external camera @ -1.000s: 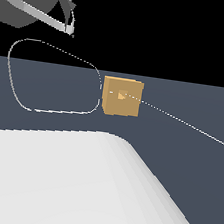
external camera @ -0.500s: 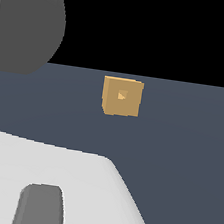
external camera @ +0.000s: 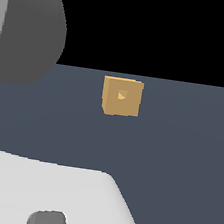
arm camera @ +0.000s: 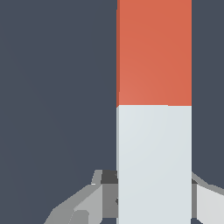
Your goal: Insert the peg into the horizontal hole in a box.
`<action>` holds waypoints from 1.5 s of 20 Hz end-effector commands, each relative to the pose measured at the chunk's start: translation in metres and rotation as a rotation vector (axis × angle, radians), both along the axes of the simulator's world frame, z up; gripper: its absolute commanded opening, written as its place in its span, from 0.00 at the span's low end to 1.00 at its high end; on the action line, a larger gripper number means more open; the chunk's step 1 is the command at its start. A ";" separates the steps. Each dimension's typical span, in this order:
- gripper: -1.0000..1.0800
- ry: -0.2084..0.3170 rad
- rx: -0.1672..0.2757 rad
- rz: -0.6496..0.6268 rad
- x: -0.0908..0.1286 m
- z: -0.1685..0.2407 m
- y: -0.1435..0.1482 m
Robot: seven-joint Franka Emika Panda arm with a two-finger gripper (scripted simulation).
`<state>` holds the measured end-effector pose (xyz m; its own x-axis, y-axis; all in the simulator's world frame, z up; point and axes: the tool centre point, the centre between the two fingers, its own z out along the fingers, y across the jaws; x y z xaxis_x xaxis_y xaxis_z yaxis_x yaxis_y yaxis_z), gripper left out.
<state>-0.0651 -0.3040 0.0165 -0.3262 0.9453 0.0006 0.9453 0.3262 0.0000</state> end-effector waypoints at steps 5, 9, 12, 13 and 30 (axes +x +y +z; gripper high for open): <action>0.00 0.000 -0.001 0.000 0.000 0.000 0.000; 0.00 0.000 0.000 -0.001 0.001 0.001 0.006; 0.00 0.000 0.000 -0.004 0.004 0.003 0.017; 0.00 0.000 0.000 -0.006 0.005 0.004 0.022; 0.00 0.000 0.000 -0.051 0.046 0.036 0.194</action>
<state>-0.0245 -0.1285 0.0479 -0.2829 0.9591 0.0012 0.9591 0.2829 -0.0014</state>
